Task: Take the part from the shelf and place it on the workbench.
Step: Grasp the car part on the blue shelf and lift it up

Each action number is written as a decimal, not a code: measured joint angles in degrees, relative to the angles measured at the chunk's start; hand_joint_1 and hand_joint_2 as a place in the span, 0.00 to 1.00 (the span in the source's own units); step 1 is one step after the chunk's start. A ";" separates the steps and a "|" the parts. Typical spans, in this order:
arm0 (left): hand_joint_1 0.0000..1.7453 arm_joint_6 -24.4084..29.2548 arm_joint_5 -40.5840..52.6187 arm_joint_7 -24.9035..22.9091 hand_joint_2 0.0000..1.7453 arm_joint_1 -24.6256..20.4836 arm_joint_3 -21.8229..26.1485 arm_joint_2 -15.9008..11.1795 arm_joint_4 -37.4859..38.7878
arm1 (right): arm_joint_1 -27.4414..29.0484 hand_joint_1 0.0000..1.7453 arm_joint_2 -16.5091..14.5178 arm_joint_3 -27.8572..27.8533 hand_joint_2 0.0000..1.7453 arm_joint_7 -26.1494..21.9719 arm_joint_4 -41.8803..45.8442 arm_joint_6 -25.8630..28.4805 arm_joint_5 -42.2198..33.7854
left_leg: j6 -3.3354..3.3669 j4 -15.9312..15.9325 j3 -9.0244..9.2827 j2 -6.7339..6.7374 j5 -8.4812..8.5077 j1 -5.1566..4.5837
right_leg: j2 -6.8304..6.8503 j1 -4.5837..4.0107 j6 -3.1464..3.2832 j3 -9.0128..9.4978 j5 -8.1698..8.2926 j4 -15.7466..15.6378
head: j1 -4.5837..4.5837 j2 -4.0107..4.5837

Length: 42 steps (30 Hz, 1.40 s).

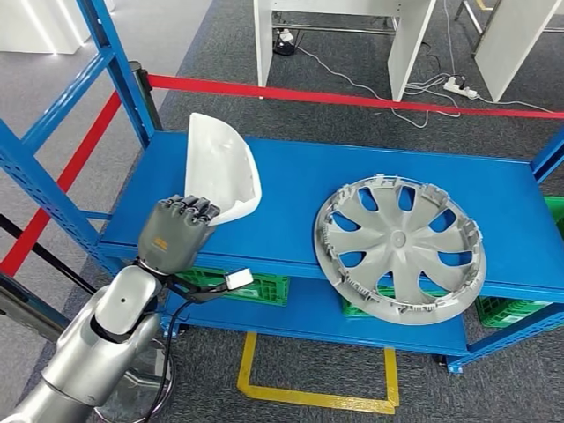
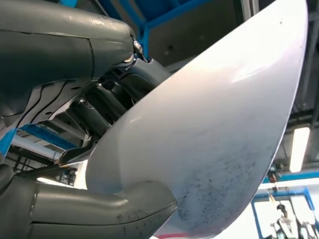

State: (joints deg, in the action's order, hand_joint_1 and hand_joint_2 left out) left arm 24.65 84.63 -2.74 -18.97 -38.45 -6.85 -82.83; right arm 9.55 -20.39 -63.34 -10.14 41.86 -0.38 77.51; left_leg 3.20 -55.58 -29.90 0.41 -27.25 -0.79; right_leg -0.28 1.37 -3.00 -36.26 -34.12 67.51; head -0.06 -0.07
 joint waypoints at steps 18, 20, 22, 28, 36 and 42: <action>1.00 -0.65 0.02 -0.18 1.00 0.66 0.54 -0.40 -0.01 | -1.17 0.00 -0.07 -1.79 0.00 -0.26 -0.68 0.51 1.01 | -4.28 -17.56 -7.44 -0.13 -8.79 0.89 | 0.36 -0.14 3.15 2.29 8.00 -9.85 | 0.45 -0.02; 1.00 -0.71 0.02 -0.19 1.00 0.63 0.60 -0.43 -0.01 | -1.21 0.00 -0.08 -1.90 0.00 -0.26 -0.73 0.53 1.07 | -3.96 -12.69 -3.73 -0.15 -5.69 0.93 | 0.29 -0.25 2.98 1.20 8.91 -9.79 | 0.46 -0.02; 1.00 -0.73 0.02 -0.19 1.00 0.44 0.72 -0.43 -0.05 | -1.27 0.00 -0.11 -1.91 0.00 -0.27 -0.78 0.53 1.09 | -3.29 -4.45 1.50 -0.21 -3.80 0.75 | 0.21 -0.34 2.58 0.44 9.82 -9.77 | 0.43 -0.02; 1.00 -0.84 0.02 -0.27 1.00 0.19 0.87 -0.40 -0.17 | -1.21 0.00 -0.15 -2.13 0.00 -0.26 -0.95 0.52 1.11 | -1.38 0.87 2.50 0.02 -1.64 0.48 | 0.27 -0.14 0.77 -1.13 9.77 -8.95 | 0.48 -0.02; 1.00 -1.52 0.02 -0.72 1.00 0.70 0.97 -0.57 -0.16 | -1.50 0.00 -0.15 -2.89 0.00 0.64 -1.25 -1.05 0.09 | -0.99 0.24 -4.15 0.25 3.26 0.10 | 0.29 -0.22 0.55 1.79 3.82 0.73 | 0.14 -0.02; 1.00 -2.07 -0.01 -0.98 1.00 0.75 1.51 -1.15 -0.14 | -2.20 0.00 -0.15 -3.84 0.00 1.46 -1.83 -2.49 -2.79 | -2.68 -1.09 -6.77 0.28 5.45 0.00 | 0.31 -0.51 1.94 9.20 3.16 -11.84 | 0.21 -0.02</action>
State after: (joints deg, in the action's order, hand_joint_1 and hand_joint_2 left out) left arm 22.58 84.62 -3.72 -18.23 -36.94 -8.00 -82.96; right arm 7.35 -20.55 -67.18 -8.68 40.03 -2.87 74.72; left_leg 0.52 -56.67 -36.67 0.69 -21.80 -0.79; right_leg 0.03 0.86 -1.06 -27.06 -30.96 55.67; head 0.15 -0.09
